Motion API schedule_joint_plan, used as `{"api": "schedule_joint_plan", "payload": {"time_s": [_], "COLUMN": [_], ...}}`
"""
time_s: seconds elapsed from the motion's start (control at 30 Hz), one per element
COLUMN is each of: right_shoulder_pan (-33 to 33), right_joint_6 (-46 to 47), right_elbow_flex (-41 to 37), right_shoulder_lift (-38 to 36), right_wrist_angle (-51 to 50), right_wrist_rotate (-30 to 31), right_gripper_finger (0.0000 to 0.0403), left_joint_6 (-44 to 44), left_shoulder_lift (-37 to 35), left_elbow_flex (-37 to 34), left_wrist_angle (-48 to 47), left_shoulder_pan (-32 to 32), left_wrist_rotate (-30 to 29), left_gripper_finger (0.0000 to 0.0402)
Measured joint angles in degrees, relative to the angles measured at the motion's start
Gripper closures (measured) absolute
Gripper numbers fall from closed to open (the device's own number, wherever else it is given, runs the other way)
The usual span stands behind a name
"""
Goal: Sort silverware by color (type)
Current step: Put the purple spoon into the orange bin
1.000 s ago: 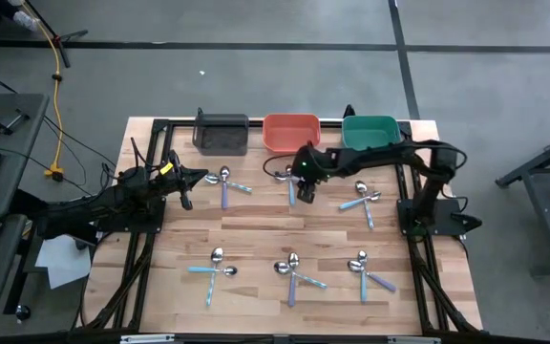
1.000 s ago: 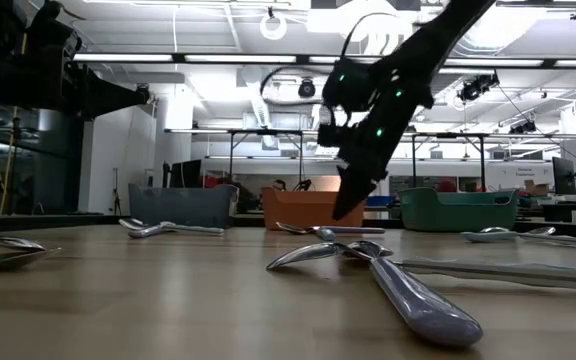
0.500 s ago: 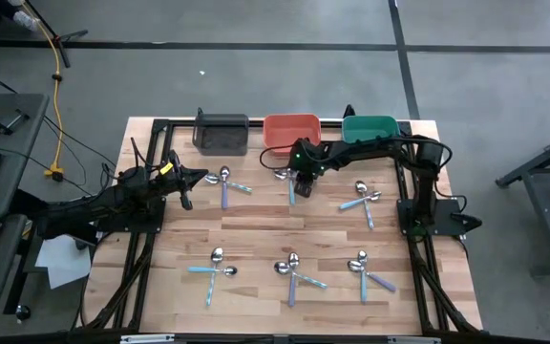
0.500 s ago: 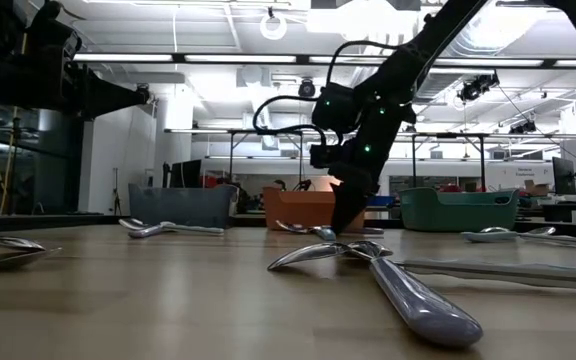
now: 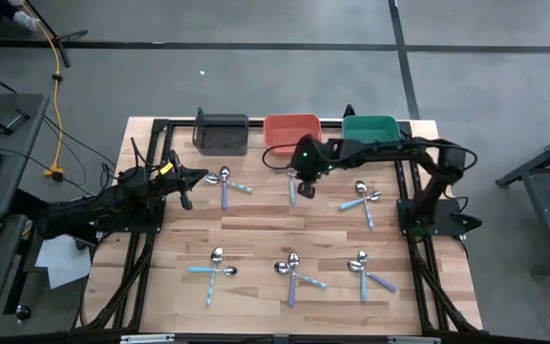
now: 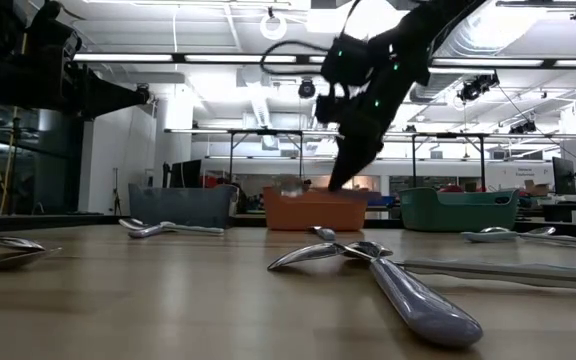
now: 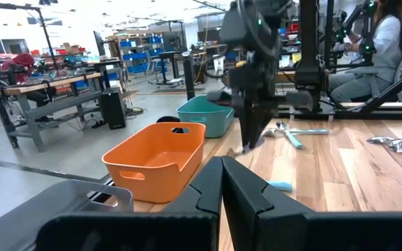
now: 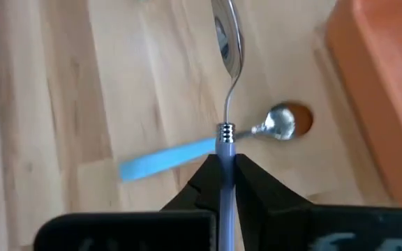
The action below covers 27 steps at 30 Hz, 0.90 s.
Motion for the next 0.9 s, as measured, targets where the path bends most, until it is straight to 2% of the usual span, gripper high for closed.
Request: {"api": "schedule_joint_plan", "payload": {"time_s": [0.13,0.27,0.63,0.9], "right_shoulder_pan": [-2.4,-6.4,-16.3,-20.0], "right_joint_6": [-1.4,-2.3,-12.0,-12.4], "right_elbow_flex": [1.7,7.0,22.8,31.4], "right_shoulder_lift": [-2.2,-1.1,13.4,22.8], "right_wrist_angle": [0.9,0.8,-8.5,-14.5], "right_wrist_rotate": [0.6,3.6,-1.5,-5.1], "right_gripper_finger": [0.0398,0.0398,0.0398,0.0398], "left_joint_6": [0.0,0.0,0.0,0.0], "left_shoulder_lift": [0.0,0.1,0.1,0.1], "left_elbow_flex": [0.0,0.0,0.0,0.0], "left_wrist_angle": [0.0,0.0,0.0,0.0], "left_shoulder_pan": [0.0,0.0,0.0,0.0], "left_wrist_rotate": [0.0,0.0,0.0,0.0], "left_gripper_finger": [0.0398,0.0398,0.0398,0.0398]}}
